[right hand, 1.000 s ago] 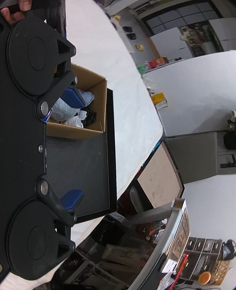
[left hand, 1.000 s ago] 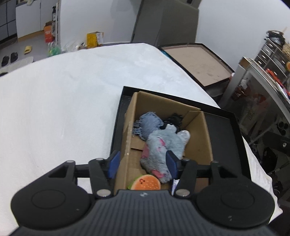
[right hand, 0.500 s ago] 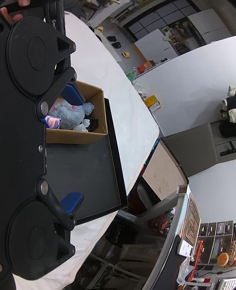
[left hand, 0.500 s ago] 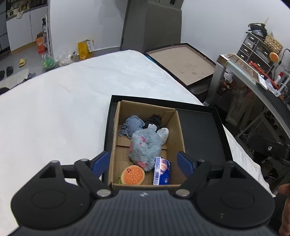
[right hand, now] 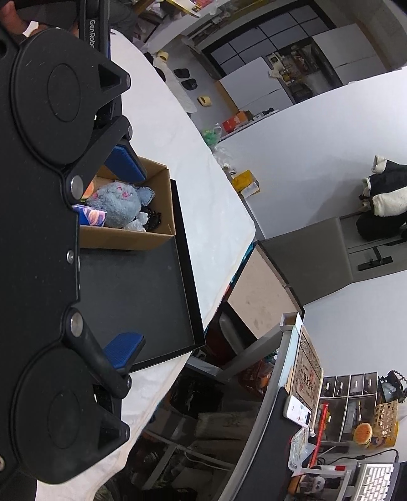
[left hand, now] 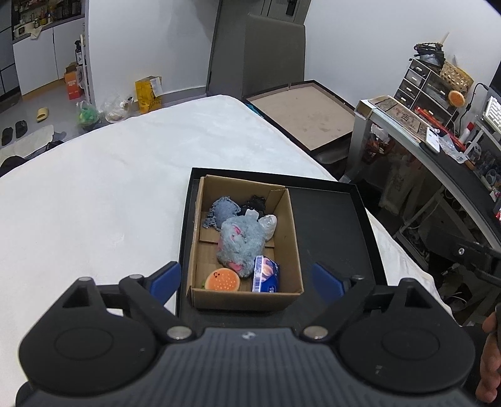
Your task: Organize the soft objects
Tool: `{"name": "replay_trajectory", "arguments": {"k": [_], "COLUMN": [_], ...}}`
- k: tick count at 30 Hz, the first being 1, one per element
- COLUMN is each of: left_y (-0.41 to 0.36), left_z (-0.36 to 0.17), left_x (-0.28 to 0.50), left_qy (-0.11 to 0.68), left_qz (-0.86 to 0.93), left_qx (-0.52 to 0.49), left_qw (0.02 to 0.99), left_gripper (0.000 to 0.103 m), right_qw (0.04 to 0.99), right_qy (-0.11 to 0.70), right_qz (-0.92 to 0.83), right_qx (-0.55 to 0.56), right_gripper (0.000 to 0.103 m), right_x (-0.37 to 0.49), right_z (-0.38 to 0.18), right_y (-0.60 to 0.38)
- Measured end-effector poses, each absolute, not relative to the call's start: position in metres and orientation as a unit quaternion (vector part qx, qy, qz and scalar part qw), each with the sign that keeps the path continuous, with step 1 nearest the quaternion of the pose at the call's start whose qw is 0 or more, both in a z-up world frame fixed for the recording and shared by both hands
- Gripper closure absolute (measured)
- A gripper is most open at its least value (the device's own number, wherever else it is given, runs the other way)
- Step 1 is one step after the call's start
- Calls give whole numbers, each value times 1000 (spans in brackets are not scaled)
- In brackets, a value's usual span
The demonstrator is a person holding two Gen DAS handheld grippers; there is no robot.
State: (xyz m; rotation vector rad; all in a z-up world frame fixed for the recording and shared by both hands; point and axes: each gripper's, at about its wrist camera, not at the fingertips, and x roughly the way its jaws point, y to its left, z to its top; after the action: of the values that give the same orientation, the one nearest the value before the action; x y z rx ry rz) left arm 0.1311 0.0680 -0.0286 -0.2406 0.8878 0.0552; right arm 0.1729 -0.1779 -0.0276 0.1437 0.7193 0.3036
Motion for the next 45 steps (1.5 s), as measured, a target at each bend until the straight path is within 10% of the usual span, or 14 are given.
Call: {"name": "replay_trajectory", "arguments": {"k": [45], "left_y": [27], "left_z": [15], "left_x": [21], "left_qy": [398], "left_qz": [11], "left_qx": [-86], "left_qw": [913], "left_gripper": [5], "right_qw": [936], "right_qy": [326], "right_qz": [118], "right_qx": [68], "right_gripper": [0], "right_x": [73], "right_z": [5], "right_y": [-214]}}
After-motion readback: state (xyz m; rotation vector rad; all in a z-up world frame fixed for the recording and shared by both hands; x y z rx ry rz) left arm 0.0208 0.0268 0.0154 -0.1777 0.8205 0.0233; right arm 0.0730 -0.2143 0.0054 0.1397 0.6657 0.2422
